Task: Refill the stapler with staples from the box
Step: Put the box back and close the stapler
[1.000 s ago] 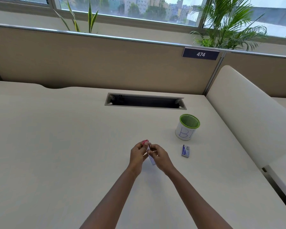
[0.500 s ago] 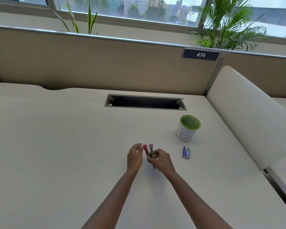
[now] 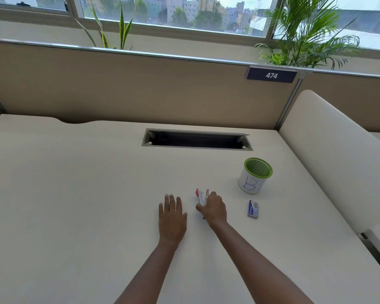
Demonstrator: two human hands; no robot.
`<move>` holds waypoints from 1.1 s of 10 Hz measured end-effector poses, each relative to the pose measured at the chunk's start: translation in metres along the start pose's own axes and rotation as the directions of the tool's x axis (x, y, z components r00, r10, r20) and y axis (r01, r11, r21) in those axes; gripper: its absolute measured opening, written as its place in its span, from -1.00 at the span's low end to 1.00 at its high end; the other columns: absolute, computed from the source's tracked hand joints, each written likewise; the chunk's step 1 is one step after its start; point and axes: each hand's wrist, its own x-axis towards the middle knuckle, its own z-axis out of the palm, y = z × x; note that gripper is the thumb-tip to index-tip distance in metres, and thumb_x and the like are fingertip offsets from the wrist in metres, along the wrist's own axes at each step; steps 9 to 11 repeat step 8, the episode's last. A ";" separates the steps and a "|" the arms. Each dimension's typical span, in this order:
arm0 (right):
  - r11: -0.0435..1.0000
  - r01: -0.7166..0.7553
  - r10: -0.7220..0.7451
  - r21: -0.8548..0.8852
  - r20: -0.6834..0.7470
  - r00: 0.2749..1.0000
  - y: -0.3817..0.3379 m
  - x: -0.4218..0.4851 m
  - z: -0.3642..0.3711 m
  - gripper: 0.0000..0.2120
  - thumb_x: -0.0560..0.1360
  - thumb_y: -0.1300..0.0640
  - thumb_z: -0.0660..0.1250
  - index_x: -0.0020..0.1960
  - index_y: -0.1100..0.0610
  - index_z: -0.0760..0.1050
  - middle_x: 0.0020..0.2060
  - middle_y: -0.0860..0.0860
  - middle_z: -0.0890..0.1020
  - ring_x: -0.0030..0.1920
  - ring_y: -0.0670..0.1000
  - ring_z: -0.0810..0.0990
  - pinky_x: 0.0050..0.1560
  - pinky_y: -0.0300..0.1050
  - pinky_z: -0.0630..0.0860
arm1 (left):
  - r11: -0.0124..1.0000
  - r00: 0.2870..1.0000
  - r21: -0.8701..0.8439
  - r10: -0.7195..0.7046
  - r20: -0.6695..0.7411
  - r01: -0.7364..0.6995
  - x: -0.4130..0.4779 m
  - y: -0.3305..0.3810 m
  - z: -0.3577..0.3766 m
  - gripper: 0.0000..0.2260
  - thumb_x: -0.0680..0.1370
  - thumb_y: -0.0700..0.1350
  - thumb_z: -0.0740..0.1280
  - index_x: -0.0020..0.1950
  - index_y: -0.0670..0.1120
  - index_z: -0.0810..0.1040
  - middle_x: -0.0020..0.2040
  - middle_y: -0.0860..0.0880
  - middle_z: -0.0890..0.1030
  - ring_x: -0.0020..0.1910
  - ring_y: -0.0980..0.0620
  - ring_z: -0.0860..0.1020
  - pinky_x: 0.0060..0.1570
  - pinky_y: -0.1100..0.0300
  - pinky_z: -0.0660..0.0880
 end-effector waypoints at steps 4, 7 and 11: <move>0.999 -0.014 0.014 -0.033 -0.011 1.000 -0.005 0.007 0.016 -0.59 0.45 0.12 0.34 0.18 0.31 0.35 0.13 0.23 0.52 0.11 0.19 0.56 0.03 -0.08 0.49 | 1.000 1.000 -0.003 0.016 0.024 -0.016 0.008 -0.004 0.005 -0.49 0.65 0.01 -0.08 0.54 -0.17 -0.08 0.57 -0.19 -0.06 0.55 -0.12 -0.12 0.52 -0.02 -0.13; 0.998 0.001 -0.001 -0.056 -0.009 1.000 0.002 0.009 0.018 -0.58 0.50 0.05 0.26 0.23 0.29 0.31 0.15 0.23 0.51 0.13 0.21 0.54 0.07 -0.04 0.48 | 1.000 1.000 -0.019 0.006 0.025 -0.005 0.010 -0.002 0.007 -0.49 0.65 0.02 -0.09 0.54 -0.15 -0.08 0.57 -0.16 -0.06 0.56 -0.08 -0.12 0.52 0.00 -0.14; 0.999 0.031 -0.033 -0.036 -0.061 0.998 0.007 0.005 0.019 -0.60 0.53 -0.02 0.20 0.22 0.26 0.33 0.13 0.22 0.52 0.12 0.20 0.54 0.06 -0.04 0.48 | 0.999 1.000 -0.039 -0.005 0.007 0.005 0.010 -0.001 0.007 -0.49 0.64 0.02 -0.09 0.54 -0.15 -0.09 0.57 -0.15 -0.06 0.56 -0.08 -0.11 0.52 0.00 -0.13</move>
